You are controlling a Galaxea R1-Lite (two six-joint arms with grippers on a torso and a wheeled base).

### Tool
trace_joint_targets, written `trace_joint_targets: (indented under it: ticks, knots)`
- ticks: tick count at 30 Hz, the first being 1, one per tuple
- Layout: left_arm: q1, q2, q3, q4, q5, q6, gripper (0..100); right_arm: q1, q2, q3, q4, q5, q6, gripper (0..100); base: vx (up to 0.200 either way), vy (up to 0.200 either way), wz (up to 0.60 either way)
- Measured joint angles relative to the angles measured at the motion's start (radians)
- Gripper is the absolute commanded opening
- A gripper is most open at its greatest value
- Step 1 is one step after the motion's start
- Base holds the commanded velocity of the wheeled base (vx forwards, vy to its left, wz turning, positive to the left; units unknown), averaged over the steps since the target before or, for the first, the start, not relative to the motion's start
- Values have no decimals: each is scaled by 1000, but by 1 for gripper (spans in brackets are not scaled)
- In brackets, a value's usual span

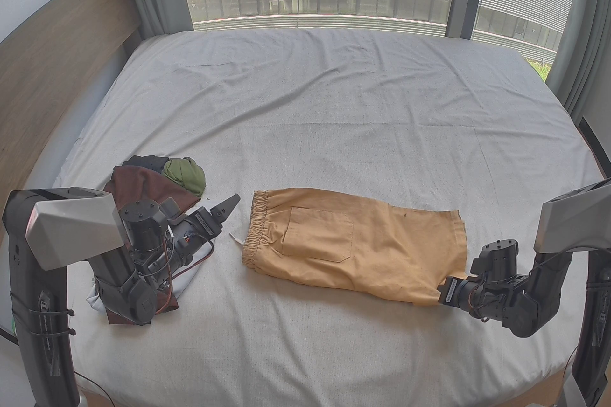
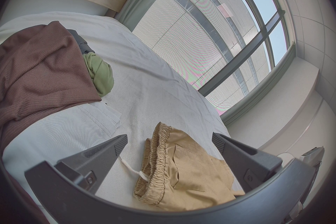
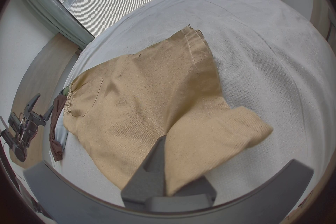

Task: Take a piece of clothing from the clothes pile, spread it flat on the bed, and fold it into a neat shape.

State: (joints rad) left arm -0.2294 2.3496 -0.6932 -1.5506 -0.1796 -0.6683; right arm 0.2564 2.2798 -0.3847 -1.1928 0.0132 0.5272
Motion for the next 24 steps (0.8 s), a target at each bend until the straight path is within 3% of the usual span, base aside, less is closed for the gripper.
trace_joint_targets:
  ticks: [11,12,20,24]
  knots:
    - [-1,-3,1,0,0,0,100,5,49,49,-116,-26,-4,0,0,0,0]
    - [-1,-3,1,0,0,0,100,5,50,50,-116,-26,-4,100,0,0,0]
    - [-1,-4,1,0,0,0,100,24,63,132,-113,-16,-37,100,0,0,0]
    - [-3,-3,2,0,-1,0,100,74,62,194,-130,18,-49,100,0,0,0]
